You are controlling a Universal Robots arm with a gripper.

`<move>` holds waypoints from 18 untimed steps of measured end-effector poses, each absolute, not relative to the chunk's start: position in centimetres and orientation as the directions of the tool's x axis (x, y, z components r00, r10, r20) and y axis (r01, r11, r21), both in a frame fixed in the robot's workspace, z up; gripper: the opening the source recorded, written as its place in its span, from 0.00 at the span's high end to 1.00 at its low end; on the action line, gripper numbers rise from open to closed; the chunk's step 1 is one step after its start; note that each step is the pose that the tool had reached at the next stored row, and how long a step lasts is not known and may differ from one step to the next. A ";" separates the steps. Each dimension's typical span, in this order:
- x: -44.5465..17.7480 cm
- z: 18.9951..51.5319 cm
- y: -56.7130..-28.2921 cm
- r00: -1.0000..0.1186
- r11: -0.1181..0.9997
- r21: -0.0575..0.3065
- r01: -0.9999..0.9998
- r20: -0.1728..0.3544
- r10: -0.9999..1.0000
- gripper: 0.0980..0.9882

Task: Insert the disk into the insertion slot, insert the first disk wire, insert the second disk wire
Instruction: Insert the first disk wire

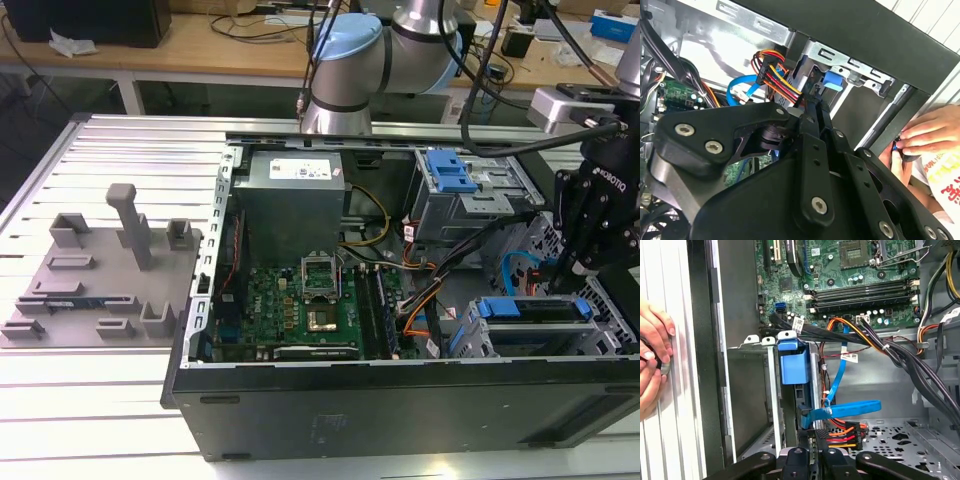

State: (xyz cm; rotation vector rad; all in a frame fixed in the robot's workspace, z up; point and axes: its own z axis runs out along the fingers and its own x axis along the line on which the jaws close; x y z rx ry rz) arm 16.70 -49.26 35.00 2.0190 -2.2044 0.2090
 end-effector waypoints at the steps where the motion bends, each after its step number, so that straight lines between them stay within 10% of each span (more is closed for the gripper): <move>1: 16.6 35.0 -49.3 -0.088 0.089 -0.005 -0.996 0.200 -0.976 0.93; 18: 16.6 35.0 -50.4 -0.096 0.097 0.001 -0.995 0.127 -0.987 0.93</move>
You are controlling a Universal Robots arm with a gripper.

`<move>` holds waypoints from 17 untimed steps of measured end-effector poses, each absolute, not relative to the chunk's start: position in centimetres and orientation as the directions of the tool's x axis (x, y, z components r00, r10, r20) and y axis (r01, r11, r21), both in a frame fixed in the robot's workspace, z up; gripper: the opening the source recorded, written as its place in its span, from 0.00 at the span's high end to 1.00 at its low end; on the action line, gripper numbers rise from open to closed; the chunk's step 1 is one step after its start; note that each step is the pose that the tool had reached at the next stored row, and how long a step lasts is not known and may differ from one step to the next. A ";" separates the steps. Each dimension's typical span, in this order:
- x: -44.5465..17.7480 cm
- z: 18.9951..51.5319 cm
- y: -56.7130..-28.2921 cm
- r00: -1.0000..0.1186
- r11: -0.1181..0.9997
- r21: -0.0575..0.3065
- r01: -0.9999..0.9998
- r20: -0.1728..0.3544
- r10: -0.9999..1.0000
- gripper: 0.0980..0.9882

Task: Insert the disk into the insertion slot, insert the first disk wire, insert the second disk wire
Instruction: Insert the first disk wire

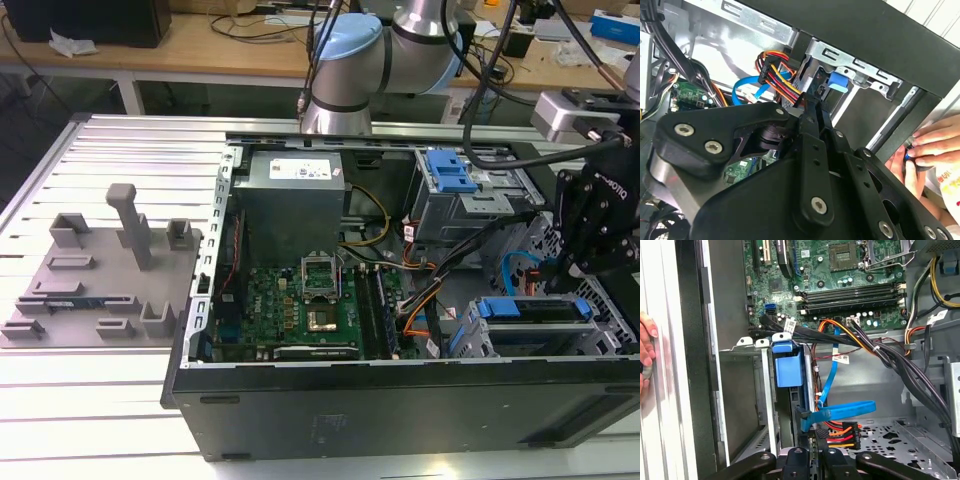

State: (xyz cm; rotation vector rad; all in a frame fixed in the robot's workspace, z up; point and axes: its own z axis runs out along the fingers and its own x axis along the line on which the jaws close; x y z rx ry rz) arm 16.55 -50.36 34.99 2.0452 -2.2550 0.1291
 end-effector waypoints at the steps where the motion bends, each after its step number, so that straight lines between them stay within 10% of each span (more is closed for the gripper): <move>1: 16.6 35.0 -50.4 -0.097 0.097 0.001 -0.995 0.127 -0.987 0.93; 17: 16.7 35.0 -50.8 -0.096 0.097 0.002 -0.995 0.127 -0.987 0.93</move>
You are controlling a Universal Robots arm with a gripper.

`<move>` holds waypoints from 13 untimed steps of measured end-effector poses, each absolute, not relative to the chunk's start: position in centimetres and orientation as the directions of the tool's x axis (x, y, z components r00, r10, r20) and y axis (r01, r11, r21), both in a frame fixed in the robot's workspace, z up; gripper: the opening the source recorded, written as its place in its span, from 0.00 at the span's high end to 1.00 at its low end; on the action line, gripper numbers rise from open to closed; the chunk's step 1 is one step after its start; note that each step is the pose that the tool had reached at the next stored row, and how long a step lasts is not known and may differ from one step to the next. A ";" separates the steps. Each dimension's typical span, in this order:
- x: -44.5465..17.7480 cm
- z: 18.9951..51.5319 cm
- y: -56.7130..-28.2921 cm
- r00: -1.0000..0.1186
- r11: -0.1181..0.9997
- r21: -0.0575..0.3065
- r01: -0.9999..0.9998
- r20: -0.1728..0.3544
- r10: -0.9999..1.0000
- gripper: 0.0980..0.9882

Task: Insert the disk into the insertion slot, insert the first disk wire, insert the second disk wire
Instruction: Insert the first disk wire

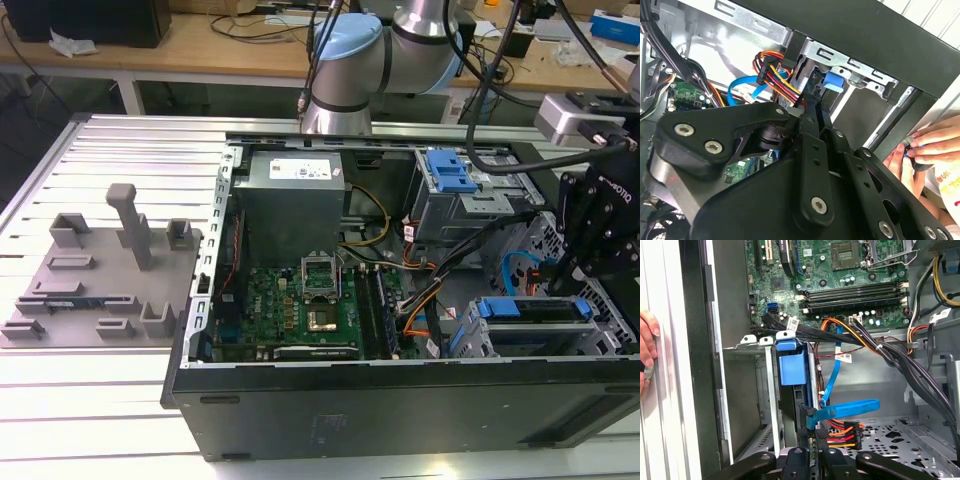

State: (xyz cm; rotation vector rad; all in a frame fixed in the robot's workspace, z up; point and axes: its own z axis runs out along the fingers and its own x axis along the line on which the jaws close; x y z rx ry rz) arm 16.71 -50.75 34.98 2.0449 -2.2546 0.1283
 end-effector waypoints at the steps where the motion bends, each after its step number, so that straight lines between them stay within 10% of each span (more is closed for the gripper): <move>1: 16.7 35.0 -50.8 -0.096 0.097 0.002 -0.995 0.127 -0.987 0.93; 13: 16.6 34.9 -51.1 -0.096 0.097 0.002 -0.995 0.127 -0.987 0.93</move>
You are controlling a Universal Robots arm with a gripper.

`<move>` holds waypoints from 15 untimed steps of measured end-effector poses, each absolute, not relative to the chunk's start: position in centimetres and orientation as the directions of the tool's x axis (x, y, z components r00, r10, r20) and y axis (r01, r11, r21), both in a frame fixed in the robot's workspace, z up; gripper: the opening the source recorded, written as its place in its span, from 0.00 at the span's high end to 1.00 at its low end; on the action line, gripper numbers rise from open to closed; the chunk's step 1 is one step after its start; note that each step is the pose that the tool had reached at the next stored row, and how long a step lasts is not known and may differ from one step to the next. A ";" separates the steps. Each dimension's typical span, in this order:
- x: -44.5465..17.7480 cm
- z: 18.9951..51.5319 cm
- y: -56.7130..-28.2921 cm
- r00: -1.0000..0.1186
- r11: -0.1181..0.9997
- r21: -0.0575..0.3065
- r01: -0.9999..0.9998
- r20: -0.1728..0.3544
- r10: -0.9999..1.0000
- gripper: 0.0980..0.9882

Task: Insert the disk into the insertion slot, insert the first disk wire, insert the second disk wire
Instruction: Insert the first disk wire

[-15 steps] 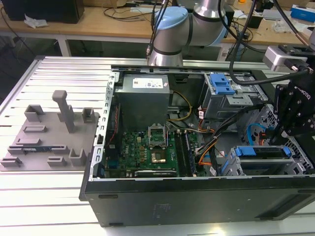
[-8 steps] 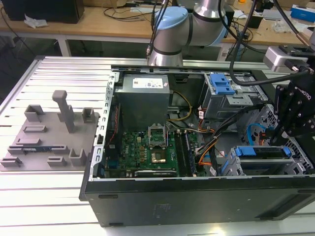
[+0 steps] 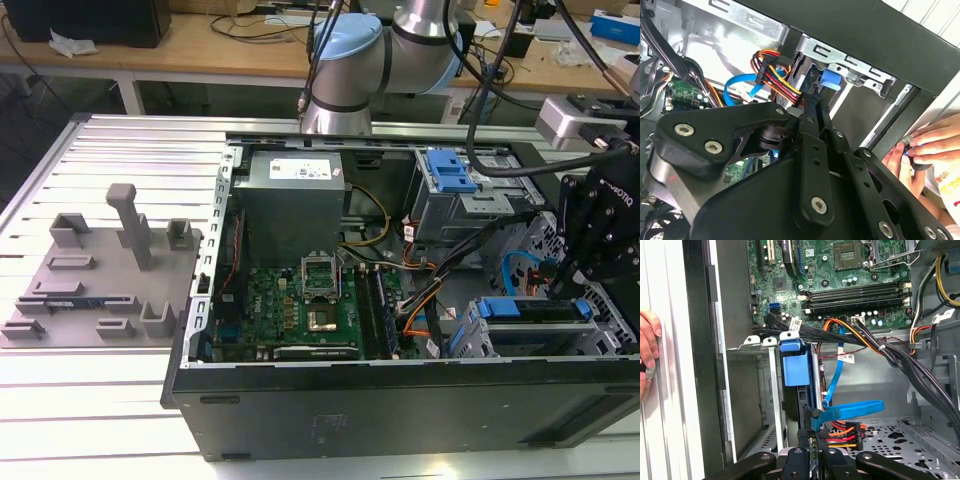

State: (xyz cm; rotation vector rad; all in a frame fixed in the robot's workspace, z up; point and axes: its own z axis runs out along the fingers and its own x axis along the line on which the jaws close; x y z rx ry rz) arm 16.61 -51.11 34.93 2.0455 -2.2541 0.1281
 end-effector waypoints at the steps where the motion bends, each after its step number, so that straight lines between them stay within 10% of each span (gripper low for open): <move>1: 16.6 34.9 -51.1 -0.096 0.097 0.002 -0.995 0.127 -0.987 0.93; 15: 16.6 34.4 -51.2 -0.093 0.094 0.002 -0.996 0.127 -0.988 0.93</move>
